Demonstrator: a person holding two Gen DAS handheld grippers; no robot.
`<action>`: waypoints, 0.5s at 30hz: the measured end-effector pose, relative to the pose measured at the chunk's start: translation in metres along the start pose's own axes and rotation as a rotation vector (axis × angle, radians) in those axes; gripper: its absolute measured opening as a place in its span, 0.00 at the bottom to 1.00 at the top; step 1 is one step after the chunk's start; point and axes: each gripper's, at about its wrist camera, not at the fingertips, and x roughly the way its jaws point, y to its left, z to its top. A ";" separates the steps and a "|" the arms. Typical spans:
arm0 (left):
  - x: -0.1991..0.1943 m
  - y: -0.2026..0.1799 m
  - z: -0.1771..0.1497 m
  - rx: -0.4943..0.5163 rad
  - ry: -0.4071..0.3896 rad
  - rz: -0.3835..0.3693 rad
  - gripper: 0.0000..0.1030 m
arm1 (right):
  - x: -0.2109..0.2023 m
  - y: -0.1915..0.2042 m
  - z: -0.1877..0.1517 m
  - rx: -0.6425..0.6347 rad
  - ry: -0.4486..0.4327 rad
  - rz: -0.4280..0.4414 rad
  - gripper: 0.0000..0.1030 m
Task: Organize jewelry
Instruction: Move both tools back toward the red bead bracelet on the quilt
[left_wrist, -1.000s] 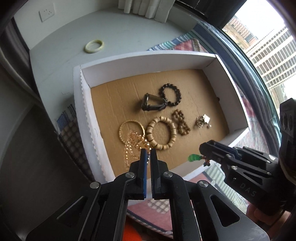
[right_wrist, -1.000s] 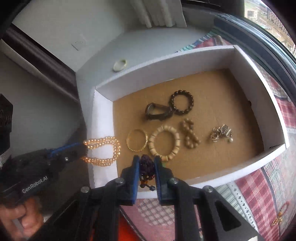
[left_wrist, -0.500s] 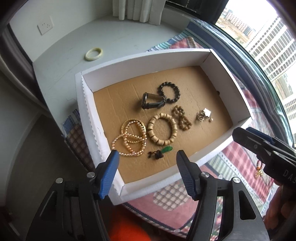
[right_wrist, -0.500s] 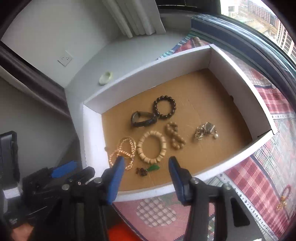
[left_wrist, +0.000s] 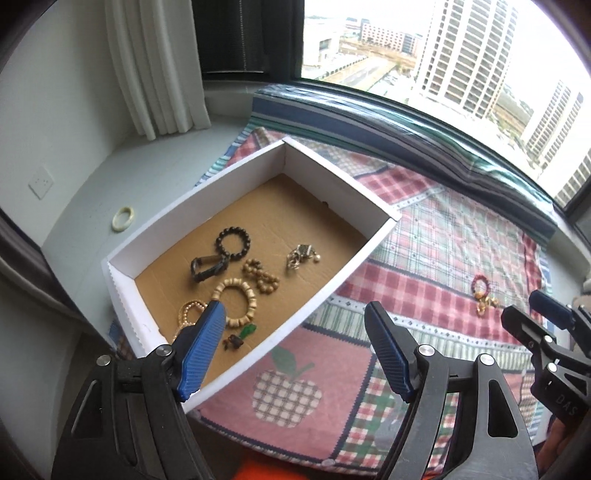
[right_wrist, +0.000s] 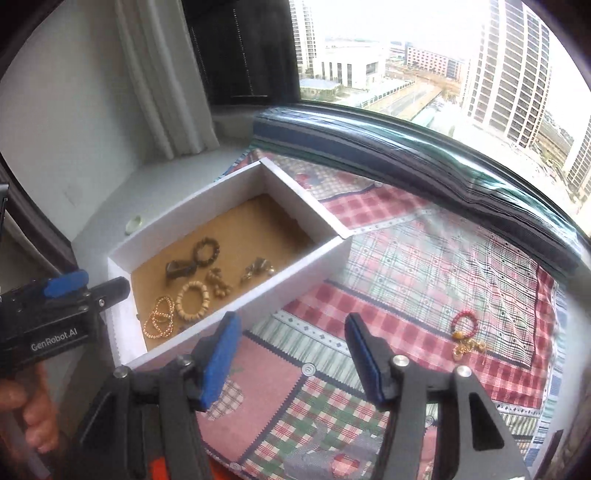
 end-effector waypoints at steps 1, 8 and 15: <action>0.000 -0.012 0.000 0.027 -0.003 -0.018 0.77 | -0.007 -0.010 -0.005 0.018 -0.009 -0.022 0.58; 0.001 -0.106 -0.013 0.212 -0.015 -0.127 0.77 | -0.046 -0.089 -0.057 0.213 -0.032 -0.181 0.58; 0.007 -0.201 -0.033 0.189 0.012 -0.144 0.77 | -0.069 -0.190 -0.127 0.273 -0.020 -0.245 0.58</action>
